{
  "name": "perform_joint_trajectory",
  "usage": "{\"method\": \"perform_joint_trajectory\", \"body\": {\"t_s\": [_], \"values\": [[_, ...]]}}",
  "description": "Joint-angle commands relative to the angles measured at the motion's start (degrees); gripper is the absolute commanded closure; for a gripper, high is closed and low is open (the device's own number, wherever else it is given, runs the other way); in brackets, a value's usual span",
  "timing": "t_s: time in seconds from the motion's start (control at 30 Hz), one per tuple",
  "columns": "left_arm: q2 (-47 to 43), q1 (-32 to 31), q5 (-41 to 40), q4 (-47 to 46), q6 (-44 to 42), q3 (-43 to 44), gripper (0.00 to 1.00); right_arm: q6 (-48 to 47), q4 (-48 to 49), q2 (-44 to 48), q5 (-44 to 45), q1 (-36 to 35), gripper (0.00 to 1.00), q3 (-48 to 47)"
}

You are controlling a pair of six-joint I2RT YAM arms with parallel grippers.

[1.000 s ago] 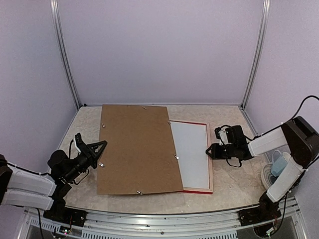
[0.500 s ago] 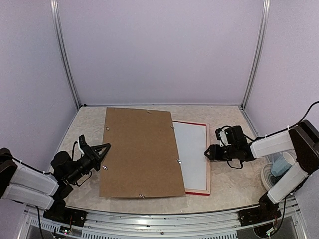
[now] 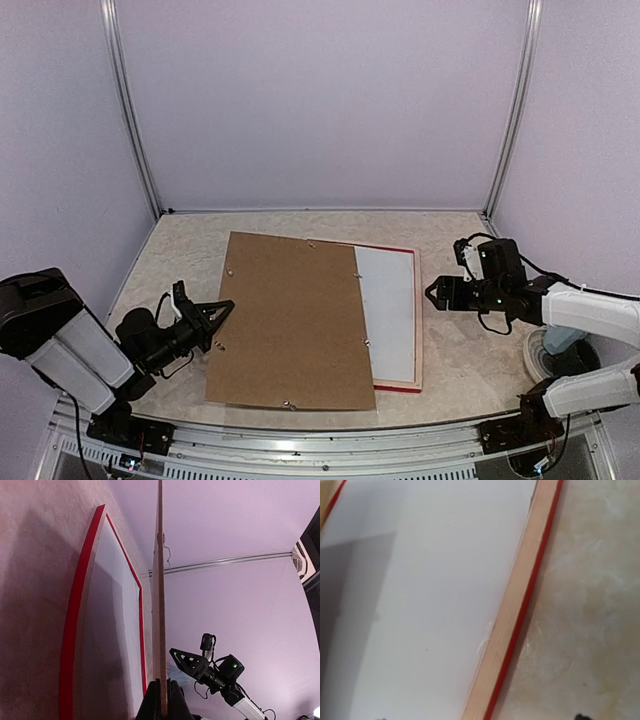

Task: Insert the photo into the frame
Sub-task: Adjust the fastener on the backboard.

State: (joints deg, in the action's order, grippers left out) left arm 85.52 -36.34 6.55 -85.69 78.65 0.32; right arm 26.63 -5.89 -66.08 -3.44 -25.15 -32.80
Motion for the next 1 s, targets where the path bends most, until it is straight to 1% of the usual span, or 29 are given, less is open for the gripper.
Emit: {"method": "perform_joint_trajectory", "body": {"t_s": [0.0, 0.17, 0.27, 0.5, 0.97], "values": [[3.7, -1.38, 0.83, -14.05, 2.07, 1.92, 1.0, -3.02, -4.85, 1.91, -1.08, -1.95, 0.18, -1.95], [9.77, -1.95, 1.22, -20.2, 3.89, 2.82, 1.0, -4.85, -4.76, -2.45, -1.37, -7.4, 0.17, -4.49], [11.94, -1.98, 1.68, -20.46, 4.14, 3.32, 1.0, -5.18, -4.2, -5.98, 0.39, -11.86, 0.16, -5.68], [12.25, -1.9, 0.81, -20.38, 2.4, 2.38, 1.0, -5.71, -3.97, -14.01, 5.42, -20.04, 0.15, -8.72], [15.82, -1.1, 2.06, -20.43, 0.25, 1.35, 1.0, -8.09, -6.07, -23.59, 9.87, -26.53, 0.14, -12.77]]}}
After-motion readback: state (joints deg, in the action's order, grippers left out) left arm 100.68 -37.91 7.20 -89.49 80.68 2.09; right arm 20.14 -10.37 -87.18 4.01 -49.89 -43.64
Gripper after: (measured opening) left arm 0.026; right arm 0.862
